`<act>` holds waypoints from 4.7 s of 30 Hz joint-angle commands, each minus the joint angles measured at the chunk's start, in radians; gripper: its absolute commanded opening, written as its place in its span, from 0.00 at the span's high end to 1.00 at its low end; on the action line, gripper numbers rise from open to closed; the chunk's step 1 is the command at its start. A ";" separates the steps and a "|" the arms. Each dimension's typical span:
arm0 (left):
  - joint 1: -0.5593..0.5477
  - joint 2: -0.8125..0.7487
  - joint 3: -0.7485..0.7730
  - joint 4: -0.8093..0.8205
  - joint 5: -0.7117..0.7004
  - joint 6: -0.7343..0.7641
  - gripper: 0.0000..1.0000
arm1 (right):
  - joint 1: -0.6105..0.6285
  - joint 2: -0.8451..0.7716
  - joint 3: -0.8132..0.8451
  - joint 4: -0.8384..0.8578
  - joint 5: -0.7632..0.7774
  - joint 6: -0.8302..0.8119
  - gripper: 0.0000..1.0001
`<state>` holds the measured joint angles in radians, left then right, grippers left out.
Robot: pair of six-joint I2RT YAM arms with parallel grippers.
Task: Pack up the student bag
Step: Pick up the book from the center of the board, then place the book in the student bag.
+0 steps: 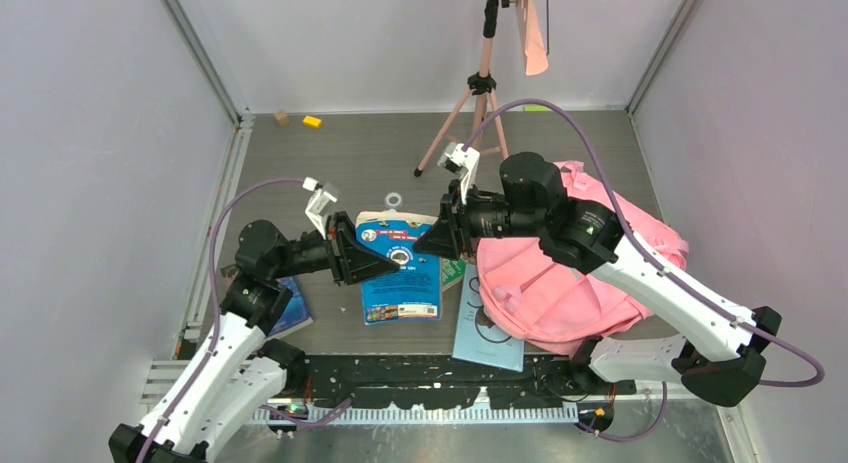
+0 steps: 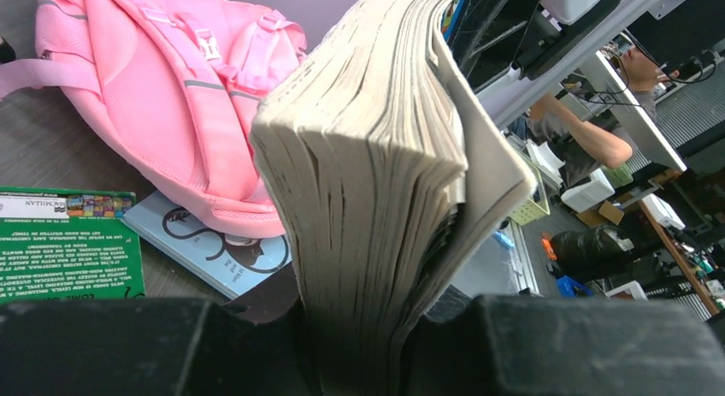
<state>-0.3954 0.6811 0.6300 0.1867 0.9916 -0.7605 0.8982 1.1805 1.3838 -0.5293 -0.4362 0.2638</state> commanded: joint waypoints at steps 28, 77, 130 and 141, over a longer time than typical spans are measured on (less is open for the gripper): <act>0.018 -0.055 -0.137 -0.407 -0.827 -0.093 1.00 | 0.140 0.010 -0.265 -0.546 0.769 0.235 0.08; 0.047 0.087 -0.075 -0.248 -0.565 -0.046 1.00 | -0.199 0.171 0.043 -0.630 0.705 0.205 1.00; -0.621 1.390 0.577 0.639 -0.978 -0.551 1.00 | -0.387 0.009 0.193 -0.491 0.409 0.273 1.00; -0.636 1.357 0.569 0.448 -1.076 -0.385 0.49 | -0.387 -0.013 0.172 -0.484 0.429 0.273 1.00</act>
<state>-1.0275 2.1033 1.2259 0.6575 -0.0093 -1.2228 0.5087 1.2213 1.5372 -1.1667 -0.0010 0.5205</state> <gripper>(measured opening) 0.407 0.317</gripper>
